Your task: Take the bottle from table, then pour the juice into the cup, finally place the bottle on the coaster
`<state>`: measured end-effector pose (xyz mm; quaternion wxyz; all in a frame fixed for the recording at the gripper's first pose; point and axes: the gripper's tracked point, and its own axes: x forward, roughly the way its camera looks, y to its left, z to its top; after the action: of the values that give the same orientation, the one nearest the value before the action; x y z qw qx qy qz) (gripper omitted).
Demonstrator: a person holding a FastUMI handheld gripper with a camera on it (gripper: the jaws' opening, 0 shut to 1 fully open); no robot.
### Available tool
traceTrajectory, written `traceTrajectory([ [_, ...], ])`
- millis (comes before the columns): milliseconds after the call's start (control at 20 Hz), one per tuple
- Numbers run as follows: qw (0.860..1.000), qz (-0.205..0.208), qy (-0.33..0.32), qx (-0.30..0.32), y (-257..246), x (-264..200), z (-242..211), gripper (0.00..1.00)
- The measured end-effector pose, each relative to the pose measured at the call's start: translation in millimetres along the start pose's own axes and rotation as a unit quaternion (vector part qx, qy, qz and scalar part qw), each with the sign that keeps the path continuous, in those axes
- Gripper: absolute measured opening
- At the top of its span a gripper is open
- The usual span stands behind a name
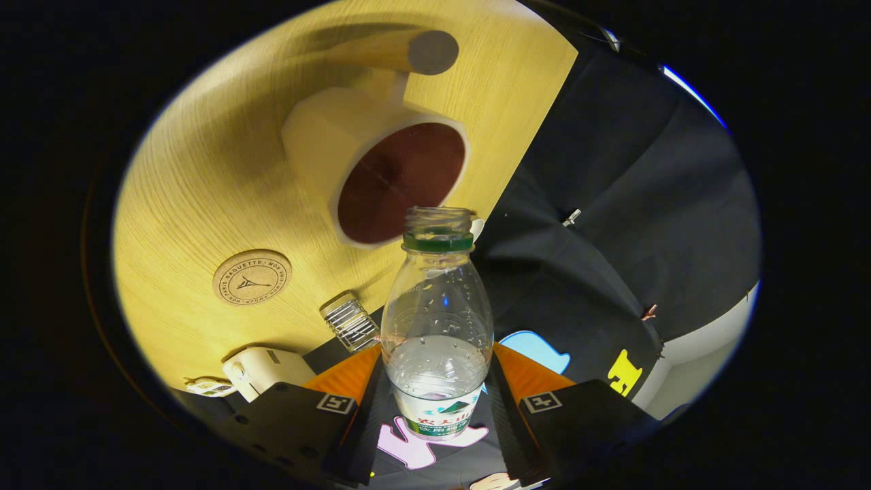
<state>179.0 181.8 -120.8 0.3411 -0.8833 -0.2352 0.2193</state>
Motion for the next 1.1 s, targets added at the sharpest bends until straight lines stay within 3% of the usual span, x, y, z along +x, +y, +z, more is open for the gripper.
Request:
traceTrajectory([
  [400,1.0,0.007,0.011,0.026,3.3,-1.9,-5.2,0.74],
  [700,0.988,0.041,0.037,0.142,17.8,-15.4,-6.0,0.74],
  [800,0.972,0.059,0.052,0.221,20.9,-21.6,-7.1,0.74],
  [950,0.937,0.082,0.077,0.331,37.3,-35.7,-17.5,0.74],
  [1100,0.888,0.094,0.092,0.44,41.3,-46.9,-30.7,0.75],
])
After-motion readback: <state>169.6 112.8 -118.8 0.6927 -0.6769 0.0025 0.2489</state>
